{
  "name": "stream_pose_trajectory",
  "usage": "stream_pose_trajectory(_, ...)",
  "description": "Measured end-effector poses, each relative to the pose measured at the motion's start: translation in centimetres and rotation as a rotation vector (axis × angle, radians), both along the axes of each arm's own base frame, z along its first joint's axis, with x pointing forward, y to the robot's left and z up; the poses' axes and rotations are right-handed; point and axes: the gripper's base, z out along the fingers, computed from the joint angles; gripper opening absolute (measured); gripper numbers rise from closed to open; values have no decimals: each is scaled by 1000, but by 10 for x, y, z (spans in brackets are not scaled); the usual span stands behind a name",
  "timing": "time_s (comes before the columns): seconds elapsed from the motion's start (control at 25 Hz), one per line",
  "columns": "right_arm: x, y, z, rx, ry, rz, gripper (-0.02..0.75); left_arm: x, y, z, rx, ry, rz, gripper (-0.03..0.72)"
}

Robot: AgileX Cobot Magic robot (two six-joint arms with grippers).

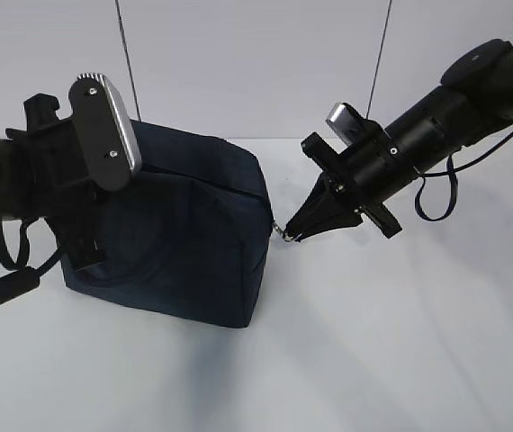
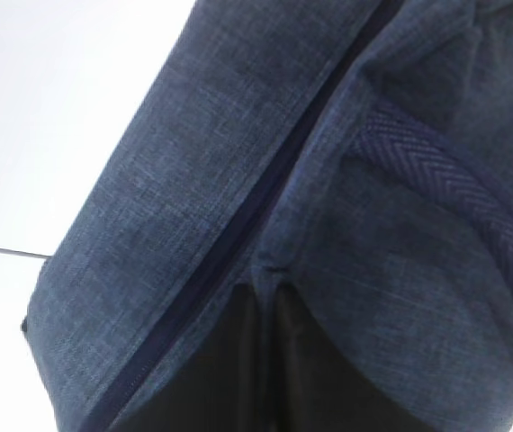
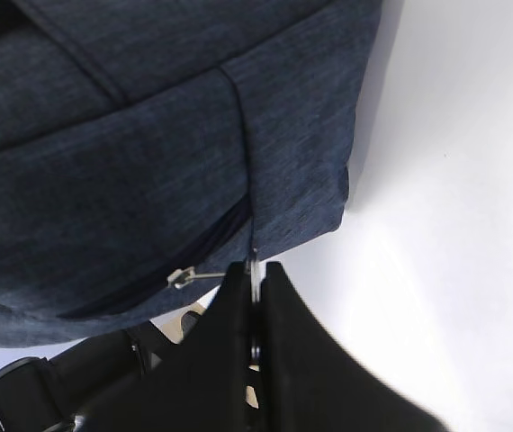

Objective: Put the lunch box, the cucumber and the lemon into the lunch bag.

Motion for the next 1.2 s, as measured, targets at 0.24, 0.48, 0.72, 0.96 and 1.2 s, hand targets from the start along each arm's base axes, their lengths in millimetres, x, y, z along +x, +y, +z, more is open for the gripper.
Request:
stream_pose_trajectory(0.24, 0, 0, 0, 2, -24, 18, 8, 0, 0, 0, 0, 0, 0, -3)
stream_pose_trajectory(0.48, 3, 0, -6, -2, -52, 24, 8, 0, 0, 0, 0, 0, 0, -3)
stream_pose_trajectory(0.72, 4, 0, -6, 12, -129, 80, 8, 0, 0, 0, 0, -2, 1, -3)
stream_pose_trajectory(0.96, 4, 3, -5, 72, -344, 263, 20, 0, 0, 0, -2, -5, 7, -3)
stream_pose_trajectory(1.2, 4, 3, -4, 90, -456, 350, 339, 1, 1, 1, -1, -13, 14, -3)
